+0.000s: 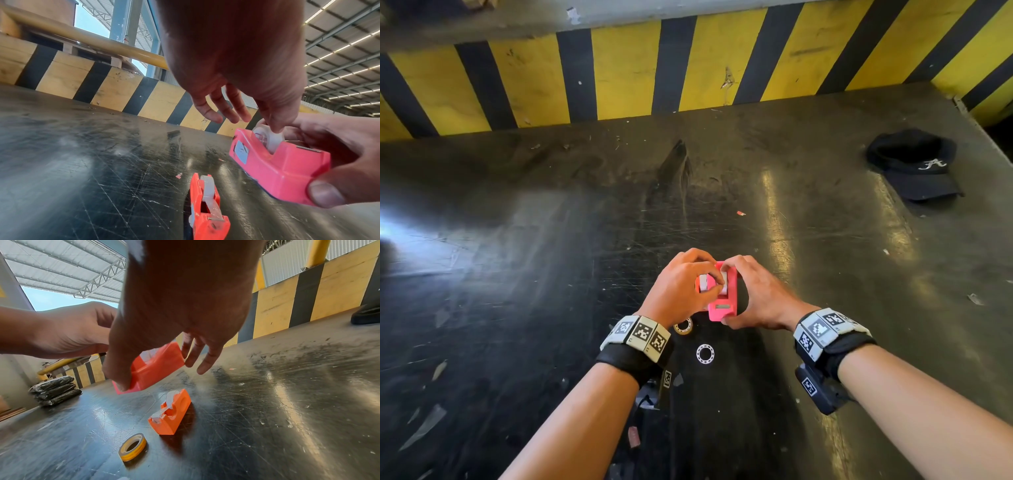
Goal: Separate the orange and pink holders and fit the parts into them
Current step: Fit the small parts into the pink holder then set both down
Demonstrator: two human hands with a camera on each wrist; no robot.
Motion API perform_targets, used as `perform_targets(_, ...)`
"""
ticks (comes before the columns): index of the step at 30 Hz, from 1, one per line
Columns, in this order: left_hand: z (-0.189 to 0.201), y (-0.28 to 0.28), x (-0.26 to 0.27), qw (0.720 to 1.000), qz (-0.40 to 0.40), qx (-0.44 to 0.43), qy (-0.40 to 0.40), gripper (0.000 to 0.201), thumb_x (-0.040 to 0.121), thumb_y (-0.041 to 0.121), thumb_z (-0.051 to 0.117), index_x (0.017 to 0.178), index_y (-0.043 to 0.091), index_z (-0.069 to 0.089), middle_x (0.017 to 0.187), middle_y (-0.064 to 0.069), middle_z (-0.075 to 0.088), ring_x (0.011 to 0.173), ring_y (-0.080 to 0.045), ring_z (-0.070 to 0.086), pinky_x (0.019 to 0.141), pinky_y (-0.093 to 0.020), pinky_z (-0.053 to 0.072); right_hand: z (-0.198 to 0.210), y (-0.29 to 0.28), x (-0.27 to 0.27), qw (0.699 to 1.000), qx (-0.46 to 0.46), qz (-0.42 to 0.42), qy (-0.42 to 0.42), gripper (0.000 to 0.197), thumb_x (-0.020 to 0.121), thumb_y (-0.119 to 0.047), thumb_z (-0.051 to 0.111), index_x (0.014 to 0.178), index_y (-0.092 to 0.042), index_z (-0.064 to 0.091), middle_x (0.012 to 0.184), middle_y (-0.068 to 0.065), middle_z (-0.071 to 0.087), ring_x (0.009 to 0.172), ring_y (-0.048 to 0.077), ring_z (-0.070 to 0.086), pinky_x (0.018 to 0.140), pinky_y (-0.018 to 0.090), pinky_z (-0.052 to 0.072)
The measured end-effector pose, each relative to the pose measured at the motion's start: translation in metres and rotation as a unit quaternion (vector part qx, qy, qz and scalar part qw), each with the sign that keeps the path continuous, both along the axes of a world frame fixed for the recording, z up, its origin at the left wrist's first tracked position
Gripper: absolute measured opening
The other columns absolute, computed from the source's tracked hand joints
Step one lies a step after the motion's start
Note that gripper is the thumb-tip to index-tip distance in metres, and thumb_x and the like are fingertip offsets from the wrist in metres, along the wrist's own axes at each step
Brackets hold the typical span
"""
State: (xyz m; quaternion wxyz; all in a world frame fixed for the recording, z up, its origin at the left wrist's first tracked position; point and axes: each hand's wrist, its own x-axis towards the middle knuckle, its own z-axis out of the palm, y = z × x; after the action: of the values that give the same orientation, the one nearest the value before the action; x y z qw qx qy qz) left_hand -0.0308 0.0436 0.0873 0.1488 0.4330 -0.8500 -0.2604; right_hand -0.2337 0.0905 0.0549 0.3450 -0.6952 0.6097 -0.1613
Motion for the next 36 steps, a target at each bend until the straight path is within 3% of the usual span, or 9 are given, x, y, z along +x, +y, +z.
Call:
perform_targets(3,0.000,0.001,-0.001,1.000,-0.004,-0.009,0.002,0.015,0.085,0.033,0.081,0.098,0.027,0.077,0.124,0.008,0.064,0.112,-0.011,0.057,0.086,-0.010,0.035,0.000,-0.001,0.000,1.000,0.001,-0.002,0.003,0.093,0.058,-0.041,0.095,0.131,-0.037,0.038,0.133,-0.009,0.043,0.118,0.016,0.051,0.091,0.028,0.042)
perform_targets(8,-0.001,0.002,-0.002,1.000,-0.008,-0.020,-0.012,0.014,0.088,0.034,0.077,0.098,0.025,0.078,0.123,0.008,0.065,0.109,-0.012,0.058,0.090,-0.027,0.051,0.001,0.000,-0.001,1.000,0.002,-0.006,0.005,0.092,0.056,-0.041,0.094,0.130,-0.037,0.039,0.132,-0.009,0.044,0.117,0.016,0.052,0.092,0.028,0.043)
perform_targets(13,0.000,0.003,-0.004,0.999,-0.022,0.012,-0.026,0.012,0.092,0.032,0.074,0.100,0.024,0.077,0.129,0.007,0.063,0.115,-0.013,0.058,0.099,-0.030,0.050,0.003,0.001,-0.001,1.000,0.016,-0.003,0.013,0.093,0.057,-0.043,0.094,0.130,-0.039,0.038,0.134,-0.008,0.045,0.117,0.016,0.052,0.092,0.029,0.043)
perform_targets(17,0.002,0.005,-0.002,0.997,-0.041,0.042,-0.053,0.012,0.095,0.030,0.071,0.103,0.024,0.076,0.138,0.005,0.064,0.127,-0.014,0.057,0.113,-0.035,0.040,0.005,0.002,0.000,0.999,0.027,0.002,0.019,0.091,0.060,-0.043,0.094,0.132,-0.037,0.039,0.133,-0.006,0.048,0.111,0.015,0.052,0.087,0.028,0.040)
perform_targets(20,0.004,0.006,0.002,0.995,-0.045,0.060,-0.062,0.013,0.094,0.031,0.071,0.103,0.024,0.077,0.139,0.005,0.065,0.127,-0.015,0.060,0.110,-0.033,0.042,0.005,0.002,0.000,0.999,0.035,0.005,0.027,0.088,0.061,-0.042,0.094,0.129,-0.036,0.039,0.130,-0.006,0.049,0.106,0.015,0.052,0.084,0.028,0.039)
perform_targets(24,0.008,0.009,0.006,0.993,-0.062,0.076,-0.063,0.009,0.091,0.030,0.074,0.099,0.027,0.078,0.137,0.005,0.067,0.125,-0.015,0.063,0.109,-0.039,0.050,0.000,0.001,0.003,0.998,0.048,0.006,0.031,0.087,0.059,-0.046,0.093,0.125,-0.039,0.037,0.129,-0.005,0.050,0.108,0.018,0.055,0.086,0.032,0.044)
perform_targets(30,0.013,0.013,0.004,0.985,-0.086,0.079,-0.124,0.011,0.092,0.030,0.071,0.099,0.031,0.079,0.151,0.008,0.057,0.140,-0.018,0.052,0.115,-0.042,0.042,-0.006,0.000,0.003,0.999,0.047,-0.009,0.020,0.084,0.057,-0.049,0.092,0.121,-0.040,0.039,0.123,-0.006,0.053,0.110,0.019,0.056,0.087,0.033,0.046)
perform_targets(36,0.000,0.024,0.005,0.992,-0.074,-0.009,-0.104,0.013,0.086,0.040,0.079,0.099,0.038,0.081,0.139,0.009,0.057,0.125,-0.015,0.051,0.100,-0.045,0.052,-0.003,-0.001,0.000,0.999,0.040,-0.013,0.007,0.086,0.055,-0.051,0.094,0.122,-0.039,0.041,0.123,-0.005,0.054,0.110,0.018,0.057,0.088,0.032,0.047)
